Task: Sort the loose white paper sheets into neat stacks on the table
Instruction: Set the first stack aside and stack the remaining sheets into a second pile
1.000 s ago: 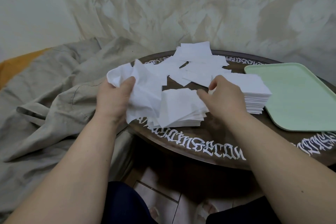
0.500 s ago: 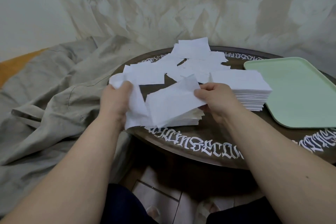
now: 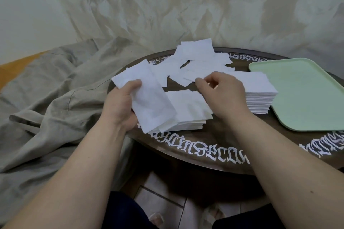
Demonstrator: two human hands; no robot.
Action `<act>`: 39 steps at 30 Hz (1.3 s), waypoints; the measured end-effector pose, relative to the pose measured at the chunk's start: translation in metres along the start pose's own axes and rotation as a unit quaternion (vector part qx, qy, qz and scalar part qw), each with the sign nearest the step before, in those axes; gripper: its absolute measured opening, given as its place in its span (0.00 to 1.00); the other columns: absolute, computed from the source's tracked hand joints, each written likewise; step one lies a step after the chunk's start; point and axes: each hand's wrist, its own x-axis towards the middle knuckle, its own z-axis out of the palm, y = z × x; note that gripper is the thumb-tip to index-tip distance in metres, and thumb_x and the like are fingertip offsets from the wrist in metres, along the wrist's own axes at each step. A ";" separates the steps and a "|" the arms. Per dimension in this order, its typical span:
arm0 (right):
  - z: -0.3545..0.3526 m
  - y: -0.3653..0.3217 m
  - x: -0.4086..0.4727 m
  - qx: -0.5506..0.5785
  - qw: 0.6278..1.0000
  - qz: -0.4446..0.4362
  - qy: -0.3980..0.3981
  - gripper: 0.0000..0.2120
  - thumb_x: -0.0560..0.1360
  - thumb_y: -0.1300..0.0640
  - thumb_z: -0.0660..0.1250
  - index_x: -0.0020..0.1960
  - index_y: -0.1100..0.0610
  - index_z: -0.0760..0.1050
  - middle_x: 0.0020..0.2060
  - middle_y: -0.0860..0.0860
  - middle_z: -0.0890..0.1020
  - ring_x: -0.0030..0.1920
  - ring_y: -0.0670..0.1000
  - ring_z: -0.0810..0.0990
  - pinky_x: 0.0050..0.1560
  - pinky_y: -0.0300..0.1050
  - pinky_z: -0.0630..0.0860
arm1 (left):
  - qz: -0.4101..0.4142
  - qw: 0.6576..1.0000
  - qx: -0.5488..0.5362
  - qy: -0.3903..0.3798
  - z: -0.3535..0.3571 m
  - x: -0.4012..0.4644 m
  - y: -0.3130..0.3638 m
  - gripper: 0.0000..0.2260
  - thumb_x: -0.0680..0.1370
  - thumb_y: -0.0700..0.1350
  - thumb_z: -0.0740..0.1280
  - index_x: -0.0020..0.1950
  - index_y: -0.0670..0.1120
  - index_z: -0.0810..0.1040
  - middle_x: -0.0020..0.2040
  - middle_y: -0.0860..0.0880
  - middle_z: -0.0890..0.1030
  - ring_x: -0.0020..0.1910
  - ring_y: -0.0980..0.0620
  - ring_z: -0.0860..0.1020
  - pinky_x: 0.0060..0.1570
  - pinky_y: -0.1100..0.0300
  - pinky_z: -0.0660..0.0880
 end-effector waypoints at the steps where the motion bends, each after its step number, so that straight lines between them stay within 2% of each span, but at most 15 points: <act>1: 0.001 -0.005 -0.003 0.087 0.995 0.007 -0.043 0.11 0.72 0.44 0.68 0.46 0.52 0.80 0.40 0.43 0.81 0.41 0.43 0.76 0.42 0.41 0.70 | -0.001 1.000 -0.005 -0.020 0.003 -0.002 0.000 0.15 0.77 0.37 0.64 0.64 0.39 0.75 0.58 0.40 0.81 0.55 0.41 0.81 0.55 0.42 0.77; 4: 0.009 -0.010 -0.014 0.265 0.935 0.044 -0.231 0.12 0.68 0.51 0.75 0.49 0.53 0.81 0.45 0.46 0.84 0.45 0.43 0.80 0.53 0.40 0.74 | 0.015 0.995 -0.017 -0.095 0.017 -0.009 -0.003 0.14 0.78 0.37 0.63 0.63 0.39 0.74 0.60 0.39 0.79 0.57 0.41 0.80 0.56 0.44 0.77; 6: 0.014 -0.005 -0.013 0.284 0.931 0.029 -0.228 0.04 0.69 0.60 0.74 0.40 0.58 0.80 0.37 0.51 0.83 0.38 0.47 0.79 0.46 0.43 0.74 | 0.042 0.993 -0.011 -0.114 0.023 -0.011 -0.005 0.11 0.77 0.37 0.63 0.60 0.41 0.76 0.56 0.42 0.81 0.56 0.44 0.80 0.57 0.47 0.77; 9: 0.011 0.000 0.001 0.174 0.981 -0.084 0.029 0.08 0.71 0.61 0.69 0.35 0.53 0.76 0.26 0.41 0.74 0.28 0.41 0.69 0.34 0.38 0.66 | 0.112 0.986 0.118 -0.036 0.021 -0.001 -0.007 0.06 0.76 0.39 0.68 0.49 0.51 0.77 0.48 0.53 0.81 0.48 0.54 0.79 0.51 0.55 0.76; 11: 0.007 0.008 0.004 0.079 0.973 -0.163 0.145 0.05 0.71 0.61 0.68 0.39 0.53 0.79 0.31 0.40 0.77 0.30 0.41 0.71 0.36 0.34 0.68 | 0.117 0.974 0.189 0.041 0.015 0.006 -0.009 0.06 0.76 0.45 0.70 0.51 0.53 0.76 0.50 0.53 0.78 0.46 0.56 0.78 0.44 0.59 0.75; 12: 0.008 0.015 0.003 0.030 0.969 -0.200 0.142 0.05 0.70 0.62 0.68 0.41 0.54 0.81 0.36 0.43 0.80 0.32 0.41 0.72 0.39 0.35 0.71 | 0.092 0.973 0.202 0.062 0.012 0.009 -0.010 0.06 0.77 0.48 0.69 0.52 0.51 0.76 0.49 0.51 0.79 0.43 0.55 0.79 0.40 0.61 0.75; 14: 0.012 0.031 -0.001 -0.051 0.973 -0.225 0.031 0.06 0.72 0.63 0.69 0.46 0.55 0.83 0.46 0.49 0.82 0.41 0.46 0.78 0.46 0.45 0.76 | 0.000 0.972 0.228 0.053 0.007 0.009 -0.015 0.13 0.79 0.55 0.63 0.54 0.46 0.76 0.45 0.47 0.82 0.38 0.53 0.81 0.33 0.62 0.76; 17: 0.012 0.038 -0.005 -0.118 0.966 -0.198 -0.116 0.09 0.75 0.60 0.66 0.51 0.53 0.83 0.55 0.48 0.80 0.52 0.50 0.78 0.54 0.44 0.73 | -0.096 0.959 0.268 0.006 0.002 0.006 -0.023 0.25 0.80 0.62 0.53 0.54 0.42 0.76 0.42 0.45 0.84 0.33 0.51 0.82 0.29 0.61 0.76; 19: 0.010 0.035 -0.004 -0.151 0.956 -0.197 -0.153 0.10 0.75 0.58 0.65 0.54 0.51 0.82 0.56 0.47 0.78 0.55 0.50 0.77 0.54 0.43 0.72 | -0.090 0.958 0.273 0.011 -0.003 0.008 -0.024 0.23 0.80 0.61 0.57 0.53 0.42 0.77 0.40 0.46 0.84 0.30 0.52 0.82 0.27 0.62 0.75; 21: 0.006 0.033 -0.002 -0.182 0.948 -0.193 -0.176 0.11 0.75 0.56 0.66 0.56 0.50 0.79 0.54 0.46 0.77 0.55 0.51 0.76 0.53 0.44 0.72 | -0.063 0.953 0.297 -0.007 -0.009 0.010 -0.024 0.14 0.79 0.50 0.65 0.57 0.41 0.78 0.44 0.45 0.85 0.35 0.52 0.83 0.31 0.61 0.77; 24: -0.002 0.035 -0.005 -0.172 0.957 -0.163 -0.169 0.08 0.74 0.56 0.67 0.53 0.50 0.77 0.46 0.44 0.74 0.50 0.50 0.75 0.47 0.42 0.67 | -0.004 0.930 0.366 -0.028 -0.014 0.011 -0.026 0.14 0.73 0.36 0.70 0.59 0.43 0.78 0.46 0.44 0.84 0.35 0.52 0.82 0.35 0.60 0.77; 27: -0.008 0.039 -0.012 -0.138 0.973 -0.155 -0.104 0.03 0.75 0.58 0.66 0.48 0.52 0.77 0.45 0.47 0.77 0.41 0.47 0.71 0.43 0.40 0.65 | 0.089 0.905 0.415 -0.009 -0.006 0.008 -0.021 0.14 0.73 0.36 0.71 0.56 0.49 0.78 0.39 0.49 0.83 0.30 0.56 0.76 0.34 0.62 0.75; 29: -0.008 0.042 -0.016 -0.125 0.975 -0.159 -0.088 0.03 0.75 0.59 0.66 0.48 0.53 0.77 0.46 0.47 0.77 0.40 0.47 0.72 0.42 0.41 0.67 | 0.120 0.892 0.436 -0.003 -0.004 0.011 -0.019 0.13 0.73 0.37 0.70 0.56 0.48 0.79 0.39 0.49 0.83 0.30 0.55 0.76 0.36 0.59 0.75; 36: 0.000 0.053 -0.017 -0.126 0.976 -0.120 -0.128 0.08 0.74 0.56 0.67 0.53 0.53 0.77 0.45 0.48 0.79 0.45 0.48 0.75 0.45 0.41 0.69 | 0.101 0.847 0.522 -0.029 -0.016 0.020 -0.036 0.14 0.74 0.38 0.70 0.59 0.46 0.79 0.36 0.52 0.82 0.27 0.55 0.76 0.39 0.58 0.73; 39: 0.001 0.055 -0.014 -0.106 0.980 -0.100 -0.132 0.10 0.74 0.55 0.68 0.54 0.52 0.77 0.45 0.46 0.79 0.45 0.47 0.77 0.46 0.40 0.70 | 0.107 0.846 0.520 -0.035 -0.012 0.021 -0.034 0.12 0.74 0.37 0.70 0.55 0.49 0.79 0.35 0.52 0.82 0.25 0.57 0.76 0.31 0.64 0.71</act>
